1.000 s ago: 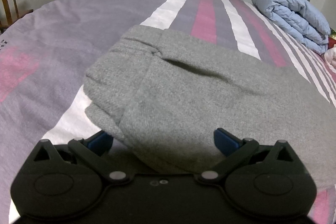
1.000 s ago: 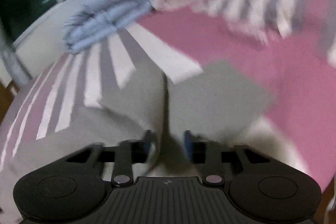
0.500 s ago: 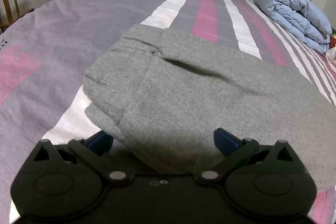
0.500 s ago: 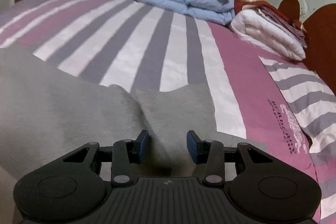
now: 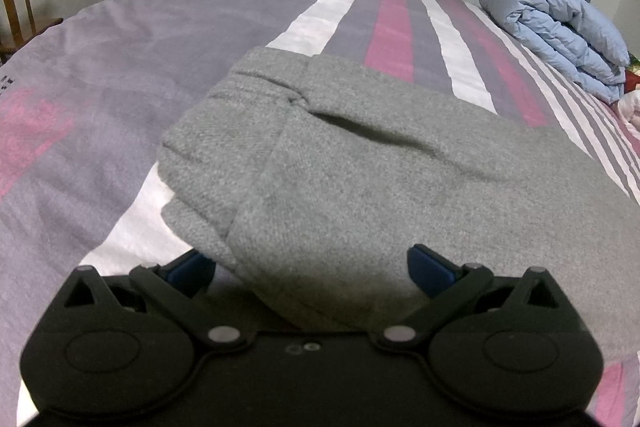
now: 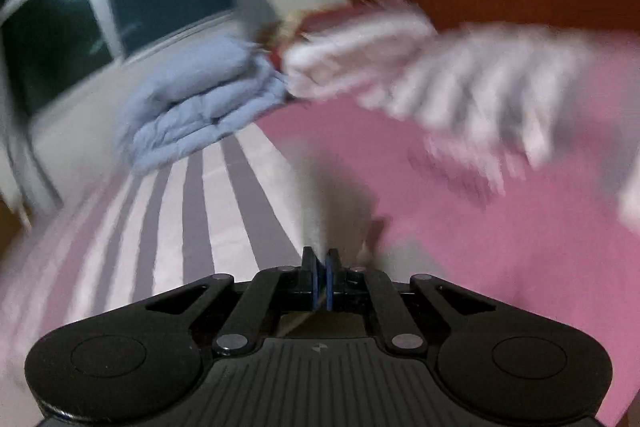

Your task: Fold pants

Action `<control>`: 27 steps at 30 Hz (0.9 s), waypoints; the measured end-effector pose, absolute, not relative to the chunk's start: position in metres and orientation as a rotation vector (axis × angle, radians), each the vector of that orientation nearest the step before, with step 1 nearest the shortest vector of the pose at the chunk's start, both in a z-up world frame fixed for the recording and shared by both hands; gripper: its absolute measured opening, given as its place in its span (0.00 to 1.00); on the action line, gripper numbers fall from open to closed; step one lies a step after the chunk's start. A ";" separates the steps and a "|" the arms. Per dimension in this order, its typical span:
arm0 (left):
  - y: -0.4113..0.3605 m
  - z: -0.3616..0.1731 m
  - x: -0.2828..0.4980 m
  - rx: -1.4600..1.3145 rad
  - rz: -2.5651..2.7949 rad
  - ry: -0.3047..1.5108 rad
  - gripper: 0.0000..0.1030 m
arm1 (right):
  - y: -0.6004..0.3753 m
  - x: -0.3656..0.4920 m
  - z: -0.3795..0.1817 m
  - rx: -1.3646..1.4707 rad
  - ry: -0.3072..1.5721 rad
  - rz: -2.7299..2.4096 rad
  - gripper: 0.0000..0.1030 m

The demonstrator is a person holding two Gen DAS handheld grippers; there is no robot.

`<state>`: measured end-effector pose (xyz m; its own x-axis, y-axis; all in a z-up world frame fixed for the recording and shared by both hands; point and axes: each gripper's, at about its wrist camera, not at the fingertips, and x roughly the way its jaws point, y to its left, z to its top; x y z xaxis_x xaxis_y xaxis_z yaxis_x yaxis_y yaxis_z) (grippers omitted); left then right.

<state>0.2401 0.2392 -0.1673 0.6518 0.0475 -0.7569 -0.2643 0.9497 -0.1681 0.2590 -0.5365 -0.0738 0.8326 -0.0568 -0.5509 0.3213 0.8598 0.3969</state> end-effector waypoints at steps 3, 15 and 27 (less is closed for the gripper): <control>0.239 -0.167 0.240 -0.273 0.177 0.849 0.94 | -0.565 0.247 -0.111 0.632 0.622 -0.238 0.04; 0.241 -0.165 0.242 -0.273 0.173 0.860 0.94 | -0.606 0.226 -0.142 0.934 0.620 -0.246 0.04; 0.241 -0.164 0.245 -0.270 0.169 0.874 0.94 | -0.610 0.218 -0.141 0.907 0.647 -0.218 0.07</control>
<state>0.2454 0.2408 -0.1642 0.6311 0.0361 -0.7748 -0.2557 0.9528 -0.1639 0.2178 -0.6104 -0.1410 0.7910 0.0894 -0.6053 0.4373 0.6094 0.6614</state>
